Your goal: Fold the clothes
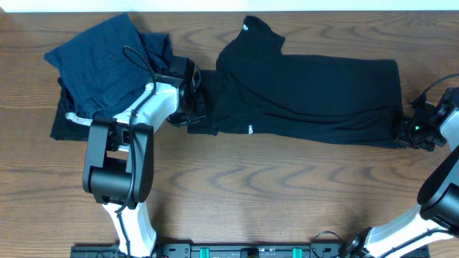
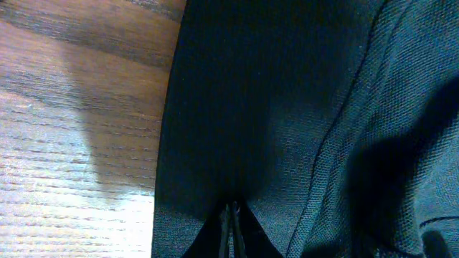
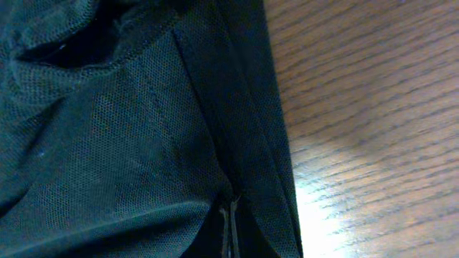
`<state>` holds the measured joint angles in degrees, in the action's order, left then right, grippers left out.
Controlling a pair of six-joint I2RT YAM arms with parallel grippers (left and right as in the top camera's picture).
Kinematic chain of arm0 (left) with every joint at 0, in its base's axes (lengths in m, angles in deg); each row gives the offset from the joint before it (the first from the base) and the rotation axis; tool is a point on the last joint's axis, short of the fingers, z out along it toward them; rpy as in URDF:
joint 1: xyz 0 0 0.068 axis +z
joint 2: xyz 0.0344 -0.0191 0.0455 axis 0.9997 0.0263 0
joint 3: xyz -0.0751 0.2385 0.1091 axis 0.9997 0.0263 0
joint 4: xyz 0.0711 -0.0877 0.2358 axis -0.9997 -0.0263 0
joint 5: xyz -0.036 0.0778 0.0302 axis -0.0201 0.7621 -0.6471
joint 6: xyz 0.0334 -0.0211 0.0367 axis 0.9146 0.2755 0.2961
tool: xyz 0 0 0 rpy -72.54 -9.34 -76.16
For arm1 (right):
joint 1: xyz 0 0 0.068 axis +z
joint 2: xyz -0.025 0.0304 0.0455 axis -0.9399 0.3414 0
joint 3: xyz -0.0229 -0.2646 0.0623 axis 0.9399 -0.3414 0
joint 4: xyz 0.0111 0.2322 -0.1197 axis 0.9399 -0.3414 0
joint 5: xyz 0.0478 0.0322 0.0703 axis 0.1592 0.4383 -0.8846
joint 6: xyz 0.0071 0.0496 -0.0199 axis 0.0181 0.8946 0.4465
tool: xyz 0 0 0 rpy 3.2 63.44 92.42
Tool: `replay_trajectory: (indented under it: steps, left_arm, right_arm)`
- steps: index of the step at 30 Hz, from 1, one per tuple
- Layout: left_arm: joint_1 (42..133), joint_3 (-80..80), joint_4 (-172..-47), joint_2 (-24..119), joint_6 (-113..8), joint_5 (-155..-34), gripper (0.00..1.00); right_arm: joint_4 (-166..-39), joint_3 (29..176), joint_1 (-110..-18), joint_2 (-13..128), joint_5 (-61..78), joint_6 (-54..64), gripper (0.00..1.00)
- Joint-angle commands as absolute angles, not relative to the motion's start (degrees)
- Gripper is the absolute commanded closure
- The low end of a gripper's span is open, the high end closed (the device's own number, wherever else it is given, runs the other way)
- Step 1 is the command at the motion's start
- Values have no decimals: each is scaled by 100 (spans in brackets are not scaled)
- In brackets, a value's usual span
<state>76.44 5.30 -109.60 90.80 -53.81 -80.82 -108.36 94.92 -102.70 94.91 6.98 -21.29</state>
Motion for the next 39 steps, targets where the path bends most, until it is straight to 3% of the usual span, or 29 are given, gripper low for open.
replay_trajectory:
  steps: [1, 26, 39]
  left_arm:
    - [7657, 677, -11017, 9477, -5394, -8023, 94]
    - [7862, 677, -11039, 9480, -5370, -8003, 94]
    - [7958, 677, -11039, 9480, -5326, -8003, 94]
  right_arm:
    - [-10834, 9654, -10340, 9491, 795, -2215, 99]
    - [-11053, 9958, -10574, 9524, 1249, -2315, 99]
    - [-10456, 9728, -10609, 9723, 1247, -2319, 99]
